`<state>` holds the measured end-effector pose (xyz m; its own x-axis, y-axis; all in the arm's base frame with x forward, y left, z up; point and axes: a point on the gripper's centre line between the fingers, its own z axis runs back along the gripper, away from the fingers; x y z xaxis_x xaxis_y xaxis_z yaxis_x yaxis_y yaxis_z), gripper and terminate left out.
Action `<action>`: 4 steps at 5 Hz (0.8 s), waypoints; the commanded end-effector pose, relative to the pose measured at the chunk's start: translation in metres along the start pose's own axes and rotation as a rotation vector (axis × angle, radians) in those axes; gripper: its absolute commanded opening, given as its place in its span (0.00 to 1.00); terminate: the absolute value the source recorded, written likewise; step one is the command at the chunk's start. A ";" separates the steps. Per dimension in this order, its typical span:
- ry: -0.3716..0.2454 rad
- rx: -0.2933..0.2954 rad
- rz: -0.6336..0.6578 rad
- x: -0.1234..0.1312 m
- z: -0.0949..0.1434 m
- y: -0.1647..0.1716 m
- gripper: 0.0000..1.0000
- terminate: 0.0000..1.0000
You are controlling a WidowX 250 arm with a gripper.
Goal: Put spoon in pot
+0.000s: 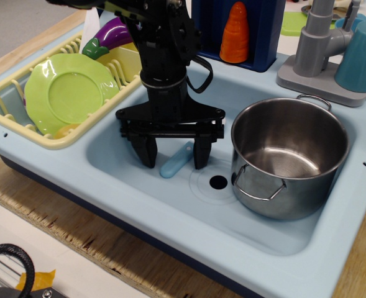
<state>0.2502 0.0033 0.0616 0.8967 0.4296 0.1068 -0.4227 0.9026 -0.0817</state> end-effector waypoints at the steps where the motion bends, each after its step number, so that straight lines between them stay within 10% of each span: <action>1: 0.003 -0.006 -0.017 0.003 -0.007 -0.002 1.00 0.00; 2: -0.017 -0.003 -0.010 -0.001 -0.012 0.000 0.00 0.00; 4: -0.006 0.026 -0.001 -0.009 -0.012 0.003 0.00 0.00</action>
<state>0.2462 0.0019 0.0592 0.8925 0.4300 0.1364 -0.4294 0.9024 -0.0353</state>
